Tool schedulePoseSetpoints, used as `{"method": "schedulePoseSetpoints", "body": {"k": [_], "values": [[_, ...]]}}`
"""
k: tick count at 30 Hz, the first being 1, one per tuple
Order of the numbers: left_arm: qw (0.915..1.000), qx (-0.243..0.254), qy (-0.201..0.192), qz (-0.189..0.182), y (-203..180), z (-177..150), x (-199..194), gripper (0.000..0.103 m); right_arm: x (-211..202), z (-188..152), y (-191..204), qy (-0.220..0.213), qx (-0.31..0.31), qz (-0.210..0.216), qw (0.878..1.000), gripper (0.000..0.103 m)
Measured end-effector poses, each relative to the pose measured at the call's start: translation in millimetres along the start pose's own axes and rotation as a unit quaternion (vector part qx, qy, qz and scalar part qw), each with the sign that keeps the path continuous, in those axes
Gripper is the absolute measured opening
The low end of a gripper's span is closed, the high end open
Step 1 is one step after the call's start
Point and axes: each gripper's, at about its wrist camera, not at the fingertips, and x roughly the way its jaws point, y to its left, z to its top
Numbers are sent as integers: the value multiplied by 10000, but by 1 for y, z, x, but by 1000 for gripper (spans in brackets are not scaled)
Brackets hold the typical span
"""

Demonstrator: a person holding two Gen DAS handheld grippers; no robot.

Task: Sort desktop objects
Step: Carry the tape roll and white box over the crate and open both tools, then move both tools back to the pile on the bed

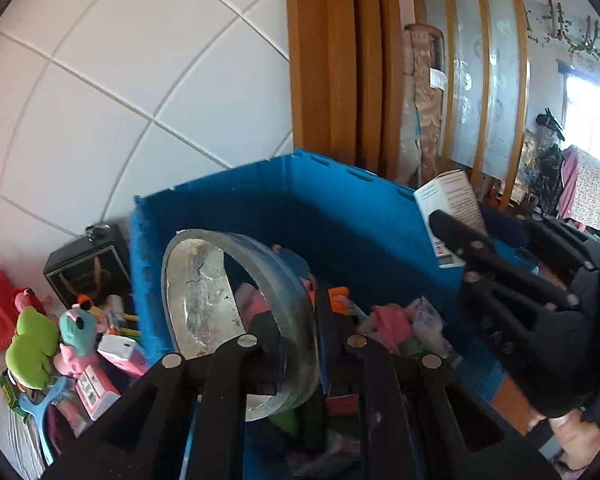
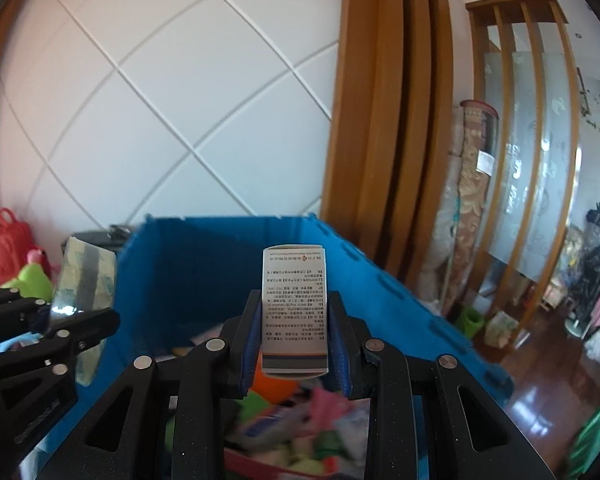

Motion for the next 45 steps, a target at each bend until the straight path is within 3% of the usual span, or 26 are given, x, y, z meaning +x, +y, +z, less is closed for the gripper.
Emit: {"method": "schedulePoseSetpoints", "body": {"k": [6, 12, 14, 18, 21, 22, 23, 26, 29, 37, 42, 45], "values": [[9950, -207, 921, -317, -29, -4, 38, 13, 35, -18, -32, 603, -64, 54, 9981, 30], [9921, -153, 1245, -18, -40, -10, 54, 15, 54, -35, -46, 864, 0, 139, 9962, 30], [9919, -133, 1258, 94, -43, -10, 56, 20, 61, -39, -50, 941, -1, 155, 9954, 30], [9904, -205, 1359, 123, -39, -9, 61, 43, 68, -45, -57, 1030, 4, 168, 9945, 30], [9924, -184, 1188, 272, -38, -8, 56, 59, 67, -44, -61, 1029, -41, 87, 9946, 32], [9928, -177, 1149, 295, -38, -7, 55, 62, 67, -43, -62, 1034, -28, 64, 9946, 42], [9931, -170, 1119, 297, -39, -7, 54, 63, 66, -43, -63, 1036, -8, 54, 9946, 60], [9933, -184, 1103, 298, -38, -9, 53, 63, 59, -40, -67, 942, 9, 42, 9955, 91], [9940, -179, 1021, 349, -36, -11, 48, 63, 51, -38, -69, 863, 19, -49, 9963, 100], [9970, -353, 554, 399, -17, -15, 18, 63, 26, -33, -67, 645, 71, -150, 9978, 103], [9983, -493, -4, 323, 2, -21, -12, 63, 7, -29, -57, 472, 123, -33, 9988, 103], [9977, -571, -142, 341, 18, -25, -26, 63, -4, -26, -46, 354, 138, 106, 9992, 103]]}}
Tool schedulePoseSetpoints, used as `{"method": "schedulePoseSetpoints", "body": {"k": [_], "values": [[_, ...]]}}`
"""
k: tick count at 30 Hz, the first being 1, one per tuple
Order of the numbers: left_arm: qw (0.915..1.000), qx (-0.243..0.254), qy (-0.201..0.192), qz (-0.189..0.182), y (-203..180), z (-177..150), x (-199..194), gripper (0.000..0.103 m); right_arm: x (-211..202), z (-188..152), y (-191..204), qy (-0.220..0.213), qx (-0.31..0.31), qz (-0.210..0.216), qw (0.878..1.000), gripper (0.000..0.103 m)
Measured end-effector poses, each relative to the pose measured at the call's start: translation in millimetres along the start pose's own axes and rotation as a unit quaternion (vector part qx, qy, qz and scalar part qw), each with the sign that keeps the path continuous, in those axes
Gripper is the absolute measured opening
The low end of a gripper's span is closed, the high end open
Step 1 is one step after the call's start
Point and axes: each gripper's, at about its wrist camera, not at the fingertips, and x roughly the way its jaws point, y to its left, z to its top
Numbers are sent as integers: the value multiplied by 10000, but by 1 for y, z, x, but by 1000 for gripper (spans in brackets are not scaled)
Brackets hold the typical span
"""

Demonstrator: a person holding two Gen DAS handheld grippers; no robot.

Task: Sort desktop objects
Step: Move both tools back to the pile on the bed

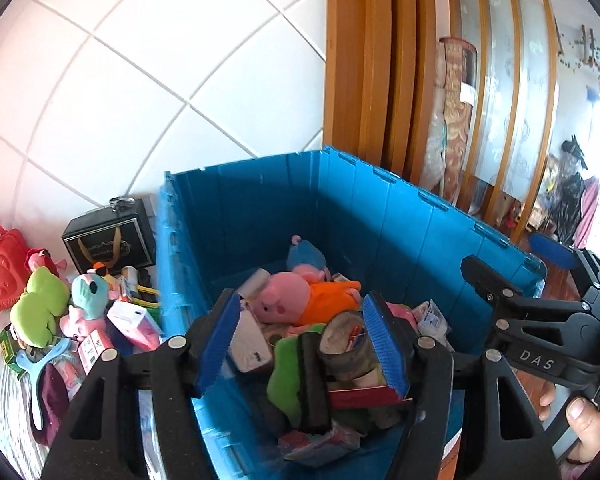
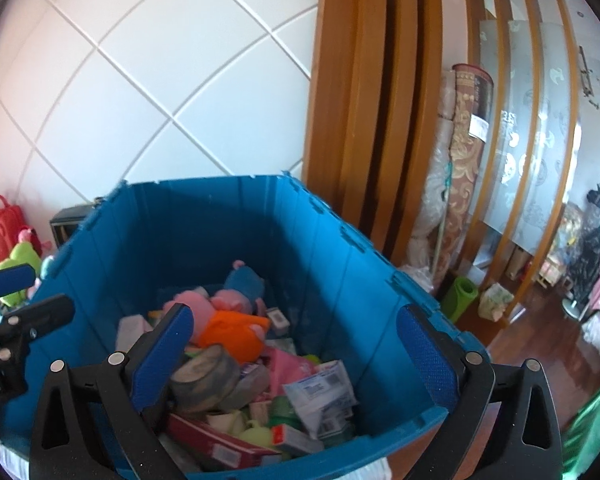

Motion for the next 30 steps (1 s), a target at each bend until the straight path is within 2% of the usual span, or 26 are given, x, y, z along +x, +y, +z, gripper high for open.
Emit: {"method": "schedulePoseSetpoints", "body": {"k": [4, 6, 11, 21, 25, 30], "values": [[9995, -287, -38, 129, 35, -4, -12, 63, -13, 6, 20, -187, -3, 209, 9996, 103], [9985, -392, -80, 368, 56, -7, -17, 63, -20, 10, 34, -312, 23, 363, 9989, 103], [9956, -614, -85, 697, 114, -23, -27, 63, -36, 19, 74, -534, 34, 718, 9960, 103], [9831, -1068, 155, 1476, 264, -71, -48, 63, -76, 37, 203, -903, -244, 1569, 9832, 103], [9719, -1245, 305, 1976, 335, -104, -58, 63, -69, 31, 267, -658, -430, 1884, 9789, 103], [9608, -1569, 708, 2174, 419, -155, -61, 63, -32, 5, 356, 85, -605, 2230, 9729, 103]]}}
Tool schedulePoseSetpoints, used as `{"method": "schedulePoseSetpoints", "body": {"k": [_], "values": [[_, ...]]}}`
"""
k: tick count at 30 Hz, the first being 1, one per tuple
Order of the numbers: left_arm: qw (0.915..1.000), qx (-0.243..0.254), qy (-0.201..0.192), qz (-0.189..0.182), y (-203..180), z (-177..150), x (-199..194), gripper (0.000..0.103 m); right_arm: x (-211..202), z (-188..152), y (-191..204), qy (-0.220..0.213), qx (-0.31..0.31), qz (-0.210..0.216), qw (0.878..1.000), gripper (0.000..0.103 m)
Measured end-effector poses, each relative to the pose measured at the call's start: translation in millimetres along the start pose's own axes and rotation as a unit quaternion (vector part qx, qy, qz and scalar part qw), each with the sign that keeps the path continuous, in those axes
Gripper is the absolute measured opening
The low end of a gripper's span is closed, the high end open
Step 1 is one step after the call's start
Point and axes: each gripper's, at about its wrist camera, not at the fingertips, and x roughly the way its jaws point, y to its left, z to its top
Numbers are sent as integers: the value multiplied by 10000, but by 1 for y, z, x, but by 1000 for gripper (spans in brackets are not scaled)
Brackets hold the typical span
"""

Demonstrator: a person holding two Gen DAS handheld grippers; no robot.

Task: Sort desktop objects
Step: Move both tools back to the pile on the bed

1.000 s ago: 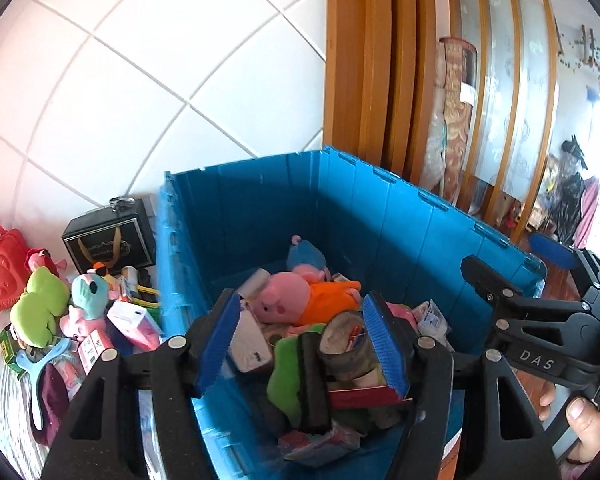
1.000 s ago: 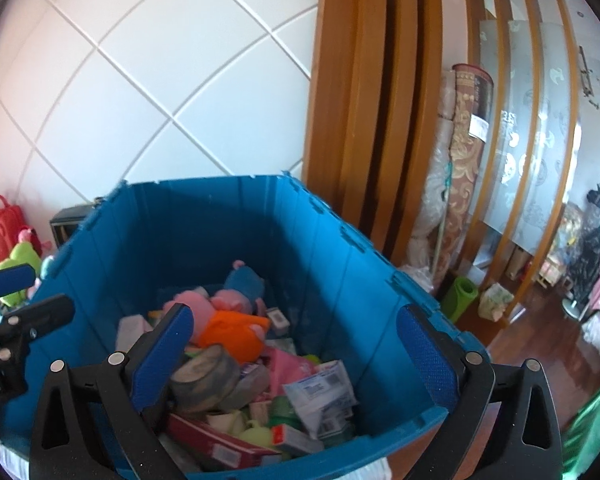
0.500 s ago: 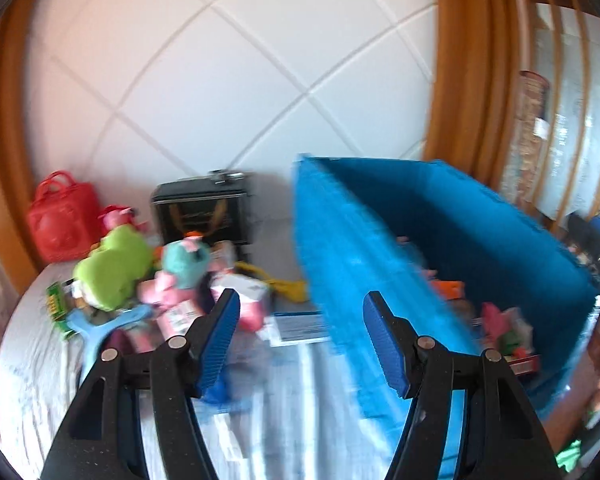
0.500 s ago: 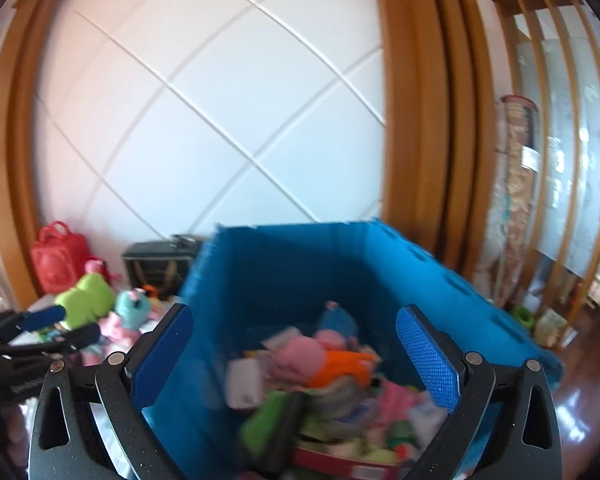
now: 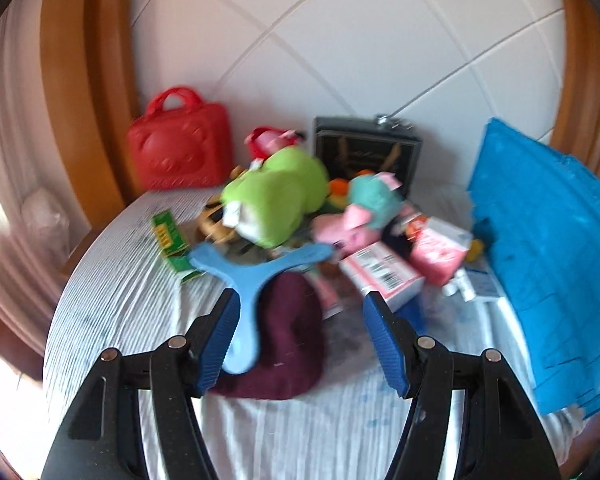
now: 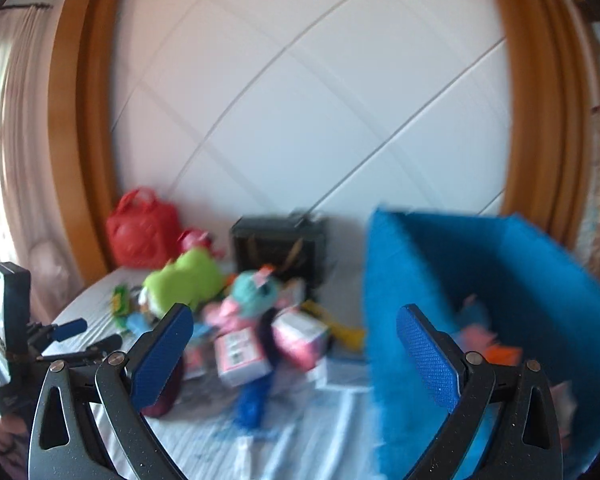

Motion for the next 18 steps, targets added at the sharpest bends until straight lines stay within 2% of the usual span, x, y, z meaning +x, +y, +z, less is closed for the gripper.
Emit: {"method": "schedulePoseSetpoints", "body": {"k": [3, 6, 11, 14, 18], "values": [[9993, -68, 328, 173, 42, -14, 32, 63, 45, -18, 36, 399, 21, 113, 9991, 103], [9972, -150, 703, 196, 75, -29, 63, 63, 83, -40, 62, 716, 126, 166, 9972, 103], [9928, -146, 1176, 147, 98, -46, 103, 63, 145, -73, 98, 1331, 220, 481, 9897, 103], [9888, -100, 1489, 25, 101, -51, 129, 63, 183, -93, 118, 1830, 239, 522, 9814, 103], [9865, -126, 1618, -217, 100, -47, 152, 63, 220, -115, 135, 2248, 386, 583, 9719, 103]]}}
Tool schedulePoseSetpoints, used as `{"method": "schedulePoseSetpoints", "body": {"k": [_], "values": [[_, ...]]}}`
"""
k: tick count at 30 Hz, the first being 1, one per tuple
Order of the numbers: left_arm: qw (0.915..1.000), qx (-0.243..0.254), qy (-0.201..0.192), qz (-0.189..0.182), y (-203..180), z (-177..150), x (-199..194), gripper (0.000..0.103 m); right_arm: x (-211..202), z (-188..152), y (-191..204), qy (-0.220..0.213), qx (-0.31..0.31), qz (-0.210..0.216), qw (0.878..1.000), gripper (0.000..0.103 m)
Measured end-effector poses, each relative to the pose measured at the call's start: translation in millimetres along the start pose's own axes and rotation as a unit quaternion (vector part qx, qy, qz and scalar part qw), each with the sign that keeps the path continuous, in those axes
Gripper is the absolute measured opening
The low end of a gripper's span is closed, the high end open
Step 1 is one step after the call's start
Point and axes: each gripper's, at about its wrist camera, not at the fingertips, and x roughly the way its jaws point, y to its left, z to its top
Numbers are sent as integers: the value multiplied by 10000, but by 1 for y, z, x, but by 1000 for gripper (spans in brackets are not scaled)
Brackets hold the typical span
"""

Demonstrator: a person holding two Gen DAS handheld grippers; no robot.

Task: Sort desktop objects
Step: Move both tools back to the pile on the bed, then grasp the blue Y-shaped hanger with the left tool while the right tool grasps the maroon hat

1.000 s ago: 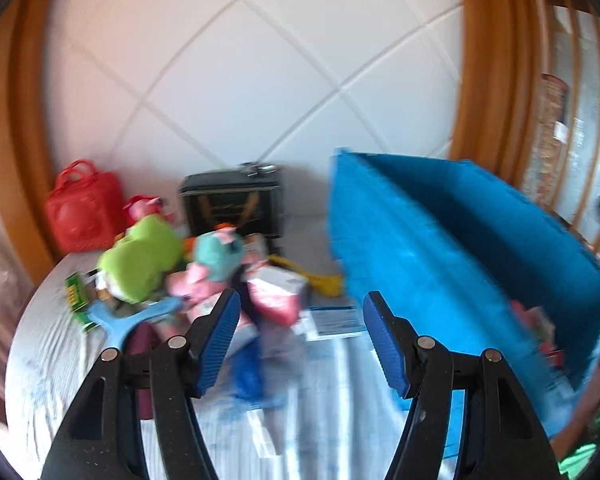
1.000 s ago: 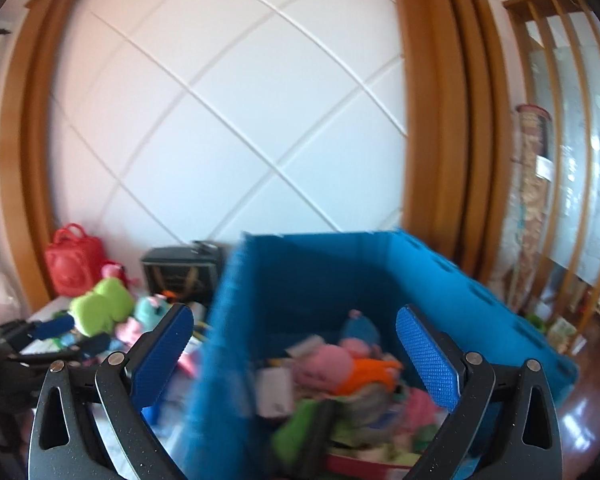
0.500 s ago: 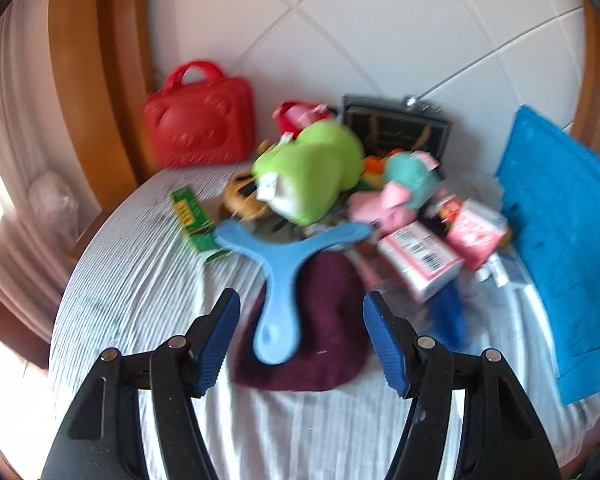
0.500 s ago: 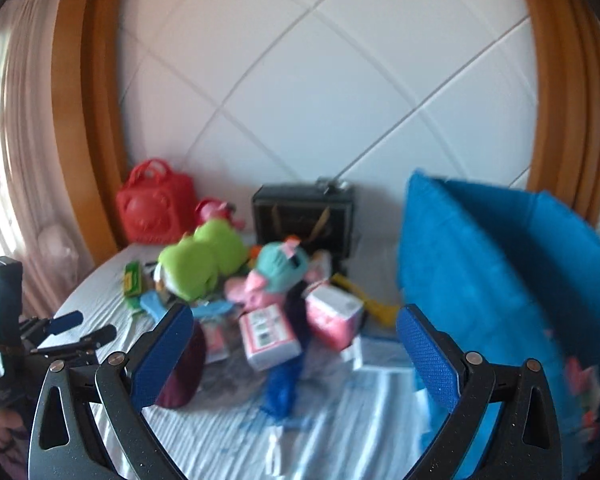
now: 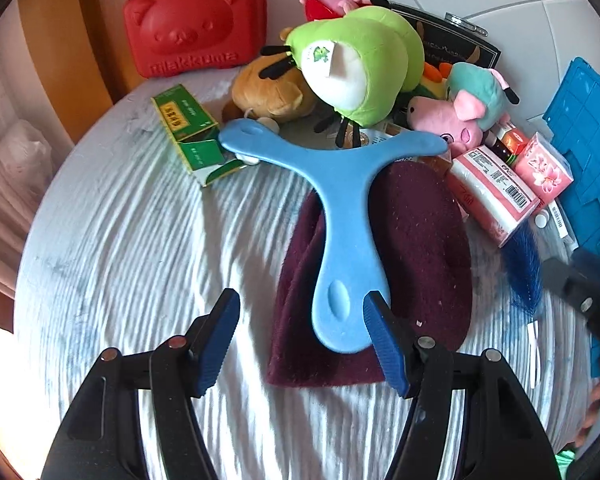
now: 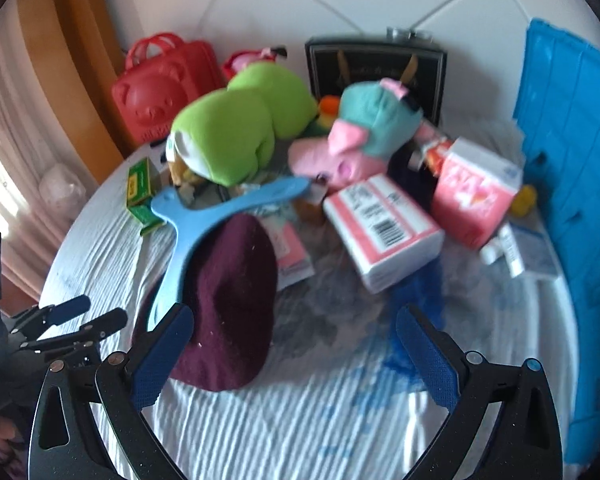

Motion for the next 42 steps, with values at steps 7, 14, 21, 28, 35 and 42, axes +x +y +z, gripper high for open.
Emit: {"method": "schedulePoseSetpoints", "body": {"k": [7, 14, 21, 28, 35, 42], "values": [[9994, 185, 85, -297, -15, 35, 36, 63, 31, 8, 3, 281, 109, -128, 9995, 103], [9983, 283, 365, -350, -12, 50, 86, 63, 57, 20, 0, 581, 312, -71, 9978, 103], [9967, 186, 306, -722, 0, 45, 93, 64, 90, 22, 19, 904, 189, 176, 9956, 100], [9952, 354, 185, -890, -5, 37, 86, 35, 120, 12, 25, 1334, 253, 351, 9901, 38], [9979, 437, -313, -350, -5, 30, 46, 34, 93, 15, 34, 953, -96, 467, 9943, 22], [9942, 297, -1033, -43, 0, 26, -24, 34, 33, 25, 42, 234, -352, 659, 9969, 21]]}}
